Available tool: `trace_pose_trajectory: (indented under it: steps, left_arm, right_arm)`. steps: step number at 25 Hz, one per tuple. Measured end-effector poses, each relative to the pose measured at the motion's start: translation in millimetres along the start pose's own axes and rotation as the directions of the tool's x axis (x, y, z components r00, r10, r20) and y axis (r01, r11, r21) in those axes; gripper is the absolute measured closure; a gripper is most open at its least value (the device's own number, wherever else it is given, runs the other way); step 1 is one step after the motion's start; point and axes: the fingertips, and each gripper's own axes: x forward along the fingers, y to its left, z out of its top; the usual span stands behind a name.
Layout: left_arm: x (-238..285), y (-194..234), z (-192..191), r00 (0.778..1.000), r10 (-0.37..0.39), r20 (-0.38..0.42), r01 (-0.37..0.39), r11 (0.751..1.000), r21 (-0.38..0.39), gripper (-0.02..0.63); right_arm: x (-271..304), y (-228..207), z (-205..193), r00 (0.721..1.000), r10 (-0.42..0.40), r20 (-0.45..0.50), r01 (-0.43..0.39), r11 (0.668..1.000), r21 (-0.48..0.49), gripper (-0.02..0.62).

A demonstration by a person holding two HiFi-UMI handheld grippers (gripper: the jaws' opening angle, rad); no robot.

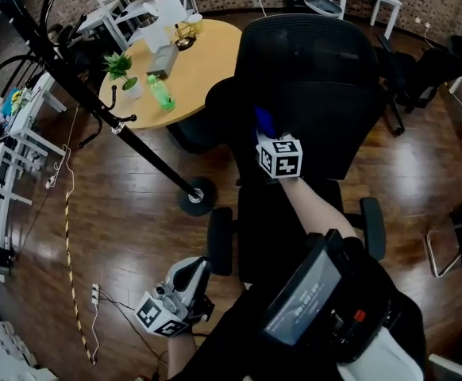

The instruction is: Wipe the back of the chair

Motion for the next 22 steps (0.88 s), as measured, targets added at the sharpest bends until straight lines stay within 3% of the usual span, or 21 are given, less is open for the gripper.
trace_pose_trajectory:
  steps: [2, 5, 7, 9, 14, 18, 22]
  left_arm:
    - [-14, 1, -2, 1.0, 0.023, 0.0, -0.023, 1.0, 0.011, 0.612]
    - [-26, 3, -2, 0.998, 0.057, 0.002, -0.057, 0.998, 0.024, 0.612]
    - [-28, 3, 1, 0.997, 0.073, 0.01, -0.074, 0.997, 0.027, 0.612]
    - [-26, 1, 2, 0.997, 0.079, 0.019, -0.079, 0.997, 0.027, 0.612]
    - [-11, -5, -11, 0.997, 0.076, -0.004, -0.076, 0.997, 0.014, 0.612]
    - [18, -11, -27, 0.998, 0.022, -0.052, -0.022, 1.0, -0.005, 0.612]
    - [58, -21, -36, 0.995, -0.061, -0.078, 0.059, 0.998, -0.024, 0.612]
  right_arm:
    - [16, 39, -16, 0.992, 0.102, -0.078, -0.104, 0.994, -0.031, 0.566]
    - [30, 110, -41, 0.923, 0.309, -0.23, -0.336, 0.938, -0.089, 0.566]
    - [26, 148, -45, 0.874, 0.419, -0.248, -0.453, 0.886, -0.097, 0.566]
    - [20, 161, -51, 0.853, 0.462, -0.242, -0.493, 0.865, -0.088, 0.566]
    - [17, 108, -75, 0.898, 0.343, -0.274, -0.39, 0.911, -0.138, 0.566]
    - [4, 20, -76, 0.944, 0.206, -0.258, -0.241, 0.965, -0.109, 0.566]
    - [-32, -66, -75, 0.969, 0.116, -0.22, -0.13, 0.99, -0.051, 0.566]
